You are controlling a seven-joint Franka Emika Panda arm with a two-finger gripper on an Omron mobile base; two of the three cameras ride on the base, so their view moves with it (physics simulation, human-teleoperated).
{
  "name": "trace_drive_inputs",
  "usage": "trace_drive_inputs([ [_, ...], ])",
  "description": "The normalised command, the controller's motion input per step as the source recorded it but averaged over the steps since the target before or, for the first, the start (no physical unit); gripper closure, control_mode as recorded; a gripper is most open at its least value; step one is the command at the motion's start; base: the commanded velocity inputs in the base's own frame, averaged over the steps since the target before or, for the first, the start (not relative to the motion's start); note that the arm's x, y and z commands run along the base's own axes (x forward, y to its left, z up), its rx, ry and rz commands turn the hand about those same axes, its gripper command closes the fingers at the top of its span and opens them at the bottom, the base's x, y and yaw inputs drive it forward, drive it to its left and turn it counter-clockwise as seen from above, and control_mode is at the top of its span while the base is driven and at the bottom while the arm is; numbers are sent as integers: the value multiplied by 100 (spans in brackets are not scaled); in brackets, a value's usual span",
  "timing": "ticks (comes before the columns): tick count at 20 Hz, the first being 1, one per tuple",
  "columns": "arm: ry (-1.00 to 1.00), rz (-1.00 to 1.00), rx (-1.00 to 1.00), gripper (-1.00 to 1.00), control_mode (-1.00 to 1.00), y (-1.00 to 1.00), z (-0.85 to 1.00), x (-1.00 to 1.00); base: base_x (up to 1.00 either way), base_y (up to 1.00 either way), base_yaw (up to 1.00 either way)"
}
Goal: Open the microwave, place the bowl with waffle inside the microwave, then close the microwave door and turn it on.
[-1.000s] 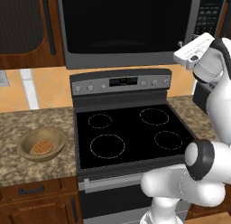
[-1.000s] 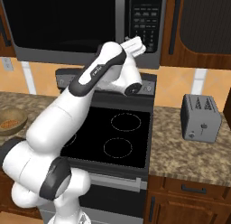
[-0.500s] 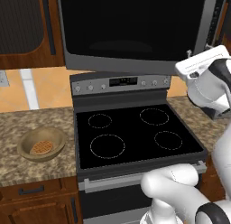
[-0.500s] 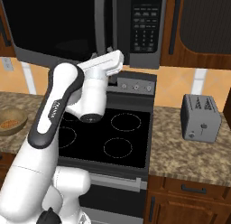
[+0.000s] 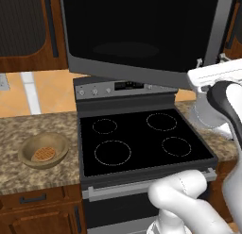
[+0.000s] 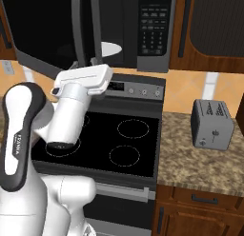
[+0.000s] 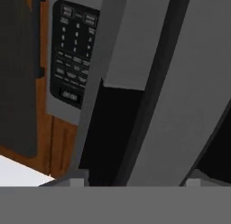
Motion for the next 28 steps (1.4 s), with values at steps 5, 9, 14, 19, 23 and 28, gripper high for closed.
trace_drive_inputs([
  [5, -2, 45, -11, -100, -100, -96, -15, -100, 0, 0, 0],
  [9, 2, 61, -32, -100, -100, -43, -28, -100, 0, 0, 0],
  [14, -3, 67, -45, -100, -100, -22, -3, -100, 0, 0, 0],
  [19, -8, 54, -58, -100, -100, -17, -15, -100, 0, 0, 0],
  [23, -20, 33, -60, -100, -100, 0, -4, -100, 0, 0, 0],
  [28, -24, 30, -60, -100, -100, 4, 0, -100, 0, 0, 0],
])
